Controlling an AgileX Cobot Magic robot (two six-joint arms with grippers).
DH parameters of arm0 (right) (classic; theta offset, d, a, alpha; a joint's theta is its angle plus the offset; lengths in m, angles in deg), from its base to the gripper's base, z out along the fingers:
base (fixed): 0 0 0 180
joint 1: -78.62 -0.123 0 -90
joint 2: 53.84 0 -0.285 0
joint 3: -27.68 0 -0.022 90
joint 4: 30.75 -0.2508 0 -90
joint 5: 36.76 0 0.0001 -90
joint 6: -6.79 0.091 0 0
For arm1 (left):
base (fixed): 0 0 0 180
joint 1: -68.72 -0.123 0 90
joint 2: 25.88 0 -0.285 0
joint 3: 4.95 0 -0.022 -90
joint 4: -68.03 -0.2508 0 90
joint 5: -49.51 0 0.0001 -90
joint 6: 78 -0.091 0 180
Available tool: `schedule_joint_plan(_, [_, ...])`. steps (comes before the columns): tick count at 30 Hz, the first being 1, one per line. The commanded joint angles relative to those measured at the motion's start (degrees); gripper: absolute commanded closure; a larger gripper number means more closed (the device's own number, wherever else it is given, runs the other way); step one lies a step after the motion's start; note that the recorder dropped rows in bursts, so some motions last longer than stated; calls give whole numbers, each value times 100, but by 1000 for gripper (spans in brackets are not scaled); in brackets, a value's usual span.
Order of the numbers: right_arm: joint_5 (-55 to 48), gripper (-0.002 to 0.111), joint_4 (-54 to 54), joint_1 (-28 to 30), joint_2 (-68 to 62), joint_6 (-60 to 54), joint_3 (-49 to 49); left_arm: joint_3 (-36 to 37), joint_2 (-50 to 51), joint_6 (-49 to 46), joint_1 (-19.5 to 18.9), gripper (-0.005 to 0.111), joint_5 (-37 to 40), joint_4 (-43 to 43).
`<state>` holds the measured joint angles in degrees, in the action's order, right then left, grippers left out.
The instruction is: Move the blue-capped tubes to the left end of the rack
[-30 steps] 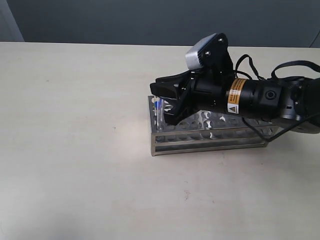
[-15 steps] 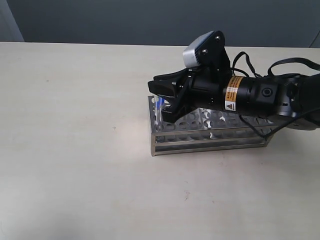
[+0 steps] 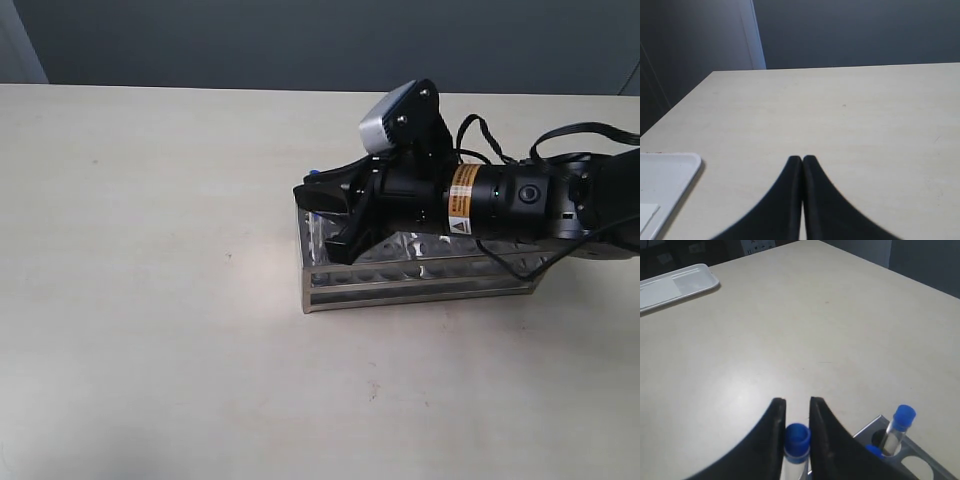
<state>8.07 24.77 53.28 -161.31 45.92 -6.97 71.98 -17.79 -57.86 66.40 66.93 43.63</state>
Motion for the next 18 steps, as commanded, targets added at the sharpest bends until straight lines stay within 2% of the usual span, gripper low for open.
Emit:
schedule_joint_plan(1, [32,82,232,-6,-7,54,8,9,-31,30,22,106,-57,-32])
schedule_joint_plan(2, [32,74,354,-6,-7,66,8,9,-31,30,22,106,-57,-32])
schedule_joint_plan(3, [32,71,416,-6,-7,147,8,9,-31,30,22,106,-57,-32])
schedule_joint_plan(9, [226,74,384,6,115,309,8,9,-31,27,22,106,-46,-32])
schedule_joint_plan(10, [202,77,315,6,232,309,8,9,-31,27,22,106,-46,-32])
schedule_joint_plan(12, [58,89,197,6,598,285,8,9,-31,27,22,106,-46,-32])
schedule_joint_plan(14, [-443,107,55,6,978,269,8,9,-31,27,22,106,-46,-32])
schedule_joint_plan(18, [-2212,109,-313,38,1800,269,8,9,-31,27,22,106,-46,-32])
